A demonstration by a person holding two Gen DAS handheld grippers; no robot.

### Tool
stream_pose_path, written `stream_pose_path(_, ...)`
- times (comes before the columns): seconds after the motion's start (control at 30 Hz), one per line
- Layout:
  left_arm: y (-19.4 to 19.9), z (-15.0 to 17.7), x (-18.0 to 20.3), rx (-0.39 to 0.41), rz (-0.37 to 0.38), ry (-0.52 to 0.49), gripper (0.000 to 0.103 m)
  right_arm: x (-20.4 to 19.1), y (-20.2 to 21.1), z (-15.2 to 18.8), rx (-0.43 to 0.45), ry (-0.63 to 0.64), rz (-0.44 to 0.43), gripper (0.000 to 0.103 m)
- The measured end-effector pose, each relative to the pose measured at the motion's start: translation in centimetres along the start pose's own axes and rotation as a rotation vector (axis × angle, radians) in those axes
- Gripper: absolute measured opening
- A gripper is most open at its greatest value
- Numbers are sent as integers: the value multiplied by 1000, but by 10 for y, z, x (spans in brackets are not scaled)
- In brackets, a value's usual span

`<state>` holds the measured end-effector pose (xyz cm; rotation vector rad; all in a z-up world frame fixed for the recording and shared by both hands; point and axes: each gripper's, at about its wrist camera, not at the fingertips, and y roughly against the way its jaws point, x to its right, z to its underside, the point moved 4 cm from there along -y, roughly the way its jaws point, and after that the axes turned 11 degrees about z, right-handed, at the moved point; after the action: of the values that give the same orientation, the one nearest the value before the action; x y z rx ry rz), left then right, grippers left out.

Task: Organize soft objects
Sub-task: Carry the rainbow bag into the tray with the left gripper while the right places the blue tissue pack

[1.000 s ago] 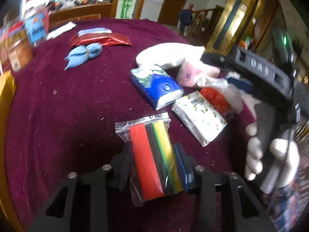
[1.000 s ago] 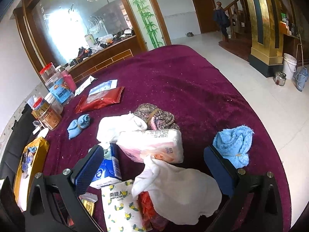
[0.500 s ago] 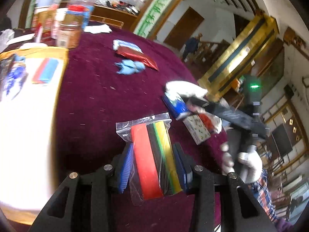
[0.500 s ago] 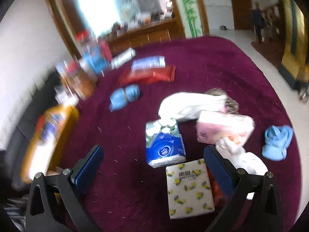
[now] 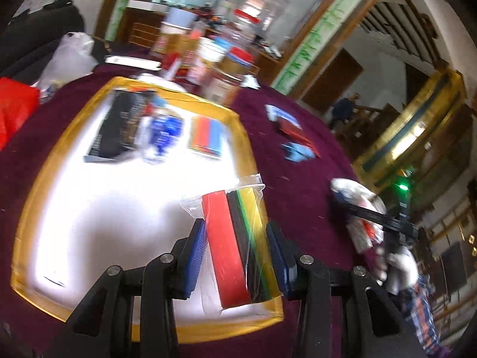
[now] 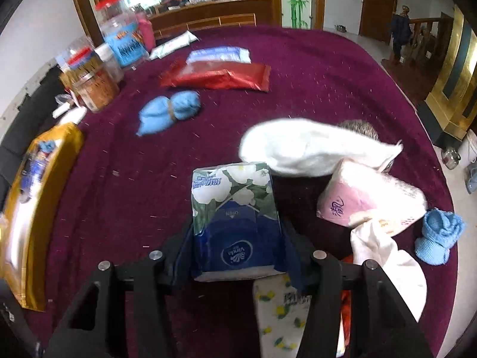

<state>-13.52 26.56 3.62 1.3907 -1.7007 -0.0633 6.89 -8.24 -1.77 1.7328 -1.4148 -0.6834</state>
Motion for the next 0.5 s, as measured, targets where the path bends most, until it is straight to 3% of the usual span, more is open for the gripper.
stream_pose_path(0.17,-16,-23,-26,-23,-37,41,43,-28,40,-9,40,3,-100,52)
stream_pose_path(0.43,-70,-60,-54,-58,-70,107,44,-149,63,-18,-18,105,-315,53)
stream_pose_path(0.5,-78,-65,-59,-52,-66,125,51,-184,62,-21,-32,131,-343,53)
